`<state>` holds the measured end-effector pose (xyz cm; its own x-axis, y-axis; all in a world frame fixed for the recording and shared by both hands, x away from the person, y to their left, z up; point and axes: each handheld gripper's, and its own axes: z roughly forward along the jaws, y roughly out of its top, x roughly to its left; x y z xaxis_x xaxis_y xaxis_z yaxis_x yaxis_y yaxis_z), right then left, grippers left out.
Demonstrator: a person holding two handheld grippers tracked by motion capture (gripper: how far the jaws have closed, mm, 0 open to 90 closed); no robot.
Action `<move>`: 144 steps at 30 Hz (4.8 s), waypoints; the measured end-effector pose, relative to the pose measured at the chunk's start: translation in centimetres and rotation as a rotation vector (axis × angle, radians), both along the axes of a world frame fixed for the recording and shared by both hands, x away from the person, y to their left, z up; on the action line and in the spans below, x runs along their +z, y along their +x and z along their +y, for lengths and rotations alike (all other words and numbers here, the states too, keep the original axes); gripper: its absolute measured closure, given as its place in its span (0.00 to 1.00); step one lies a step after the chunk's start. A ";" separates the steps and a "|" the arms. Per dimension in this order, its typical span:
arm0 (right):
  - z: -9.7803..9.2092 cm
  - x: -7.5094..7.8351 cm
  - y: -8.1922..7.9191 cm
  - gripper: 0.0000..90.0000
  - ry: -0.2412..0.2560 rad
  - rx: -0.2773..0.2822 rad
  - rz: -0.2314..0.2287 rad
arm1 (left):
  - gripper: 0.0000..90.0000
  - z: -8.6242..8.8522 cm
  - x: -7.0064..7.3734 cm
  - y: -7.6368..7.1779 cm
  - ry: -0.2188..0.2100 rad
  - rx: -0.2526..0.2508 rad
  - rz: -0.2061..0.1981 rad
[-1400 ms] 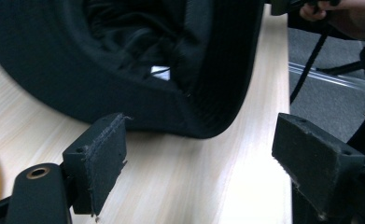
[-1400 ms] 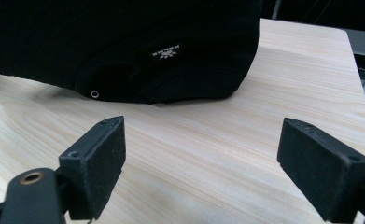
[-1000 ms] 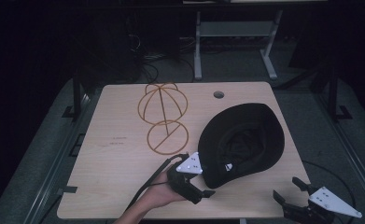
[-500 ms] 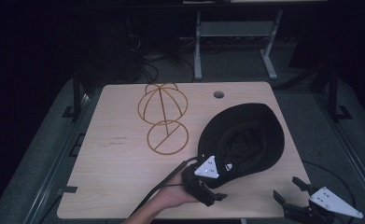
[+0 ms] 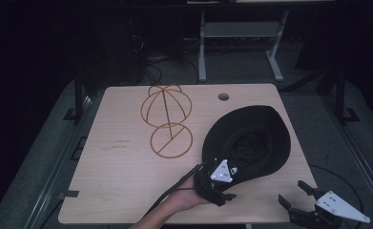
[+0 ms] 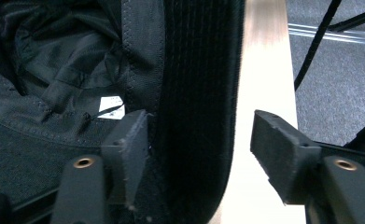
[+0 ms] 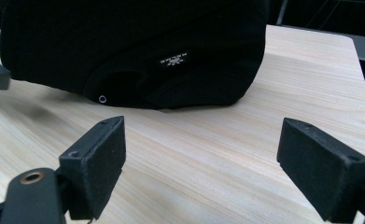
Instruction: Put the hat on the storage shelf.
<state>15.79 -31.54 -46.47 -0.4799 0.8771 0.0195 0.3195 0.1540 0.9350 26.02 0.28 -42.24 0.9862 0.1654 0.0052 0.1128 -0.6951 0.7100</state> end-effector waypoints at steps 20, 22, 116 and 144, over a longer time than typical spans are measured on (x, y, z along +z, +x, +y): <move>0.2 0.0 0.0 0.17 -0.006 0.011 0.001 | 0.90 0.4 0.7 0.2 -0.022 0.005 -0.064; 0.3 0.1 0.0 0.17 -0.003 0.010 0.001 | 0.94 0.8 1.1 0.5 -0.051 0.018 -0.045; 4.8 4.4 6.1 0.95 0.038 0.201 -0.108 | 0.55 8.0 9.7 2.9 -0.230 0.123 -0.046; 4.7 10.3 7.9 0.96 0.064 0.213 -0.141 | 0.44 13.9 5.9 2.1 -0.181 0.228 -0.068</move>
